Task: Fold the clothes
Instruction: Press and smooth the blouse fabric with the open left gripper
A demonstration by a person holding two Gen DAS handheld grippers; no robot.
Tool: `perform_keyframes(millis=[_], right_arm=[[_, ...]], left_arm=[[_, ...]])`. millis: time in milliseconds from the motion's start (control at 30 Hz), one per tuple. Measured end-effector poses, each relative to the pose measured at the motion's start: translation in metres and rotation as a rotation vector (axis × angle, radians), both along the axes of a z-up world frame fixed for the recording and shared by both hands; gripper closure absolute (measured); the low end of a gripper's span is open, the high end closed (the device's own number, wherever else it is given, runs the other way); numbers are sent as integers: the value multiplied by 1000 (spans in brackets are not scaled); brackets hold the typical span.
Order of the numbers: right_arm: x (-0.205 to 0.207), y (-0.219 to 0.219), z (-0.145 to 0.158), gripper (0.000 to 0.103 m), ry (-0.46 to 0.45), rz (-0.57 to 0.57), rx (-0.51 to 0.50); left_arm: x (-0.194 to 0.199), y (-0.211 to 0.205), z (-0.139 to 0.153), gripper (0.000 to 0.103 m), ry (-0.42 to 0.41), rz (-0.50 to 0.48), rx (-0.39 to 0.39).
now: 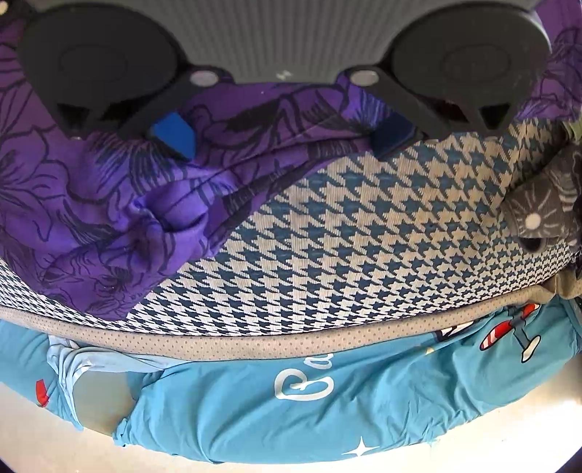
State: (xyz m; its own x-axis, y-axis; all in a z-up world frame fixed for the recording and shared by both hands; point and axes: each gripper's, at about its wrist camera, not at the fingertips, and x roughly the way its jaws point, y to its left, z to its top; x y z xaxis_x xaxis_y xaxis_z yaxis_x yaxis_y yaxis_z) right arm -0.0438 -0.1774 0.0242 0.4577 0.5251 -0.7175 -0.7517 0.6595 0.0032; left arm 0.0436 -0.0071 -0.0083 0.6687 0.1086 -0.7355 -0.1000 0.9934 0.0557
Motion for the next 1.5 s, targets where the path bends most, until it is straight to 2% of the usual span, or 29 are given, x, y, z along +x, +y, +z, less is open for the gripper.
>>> perform_keyframes(millis=[233,600,667,1033,1300,1500], right_arm=[[-12,-12,1,82,-10,47,-12],[-20,-44,7,82,87,48,60],[-15,-56,11,82,101,9,101],[-2,-82,41,82,-50,-126,232],[20,-82,40,82,-124,-312,173],[41,-82,19,81,-39,-432,78]], left_arm=[[1,2,-1,0,-15,3,-3],[2,0,0,0,-26,7,1],[0,-3,3,0,-25,8,13],[-21,-1,27,0,-45,1,-33],[-47,-4,32,0,-30,-21,-26],[-61,-8,18,0,21,-10,-35]])
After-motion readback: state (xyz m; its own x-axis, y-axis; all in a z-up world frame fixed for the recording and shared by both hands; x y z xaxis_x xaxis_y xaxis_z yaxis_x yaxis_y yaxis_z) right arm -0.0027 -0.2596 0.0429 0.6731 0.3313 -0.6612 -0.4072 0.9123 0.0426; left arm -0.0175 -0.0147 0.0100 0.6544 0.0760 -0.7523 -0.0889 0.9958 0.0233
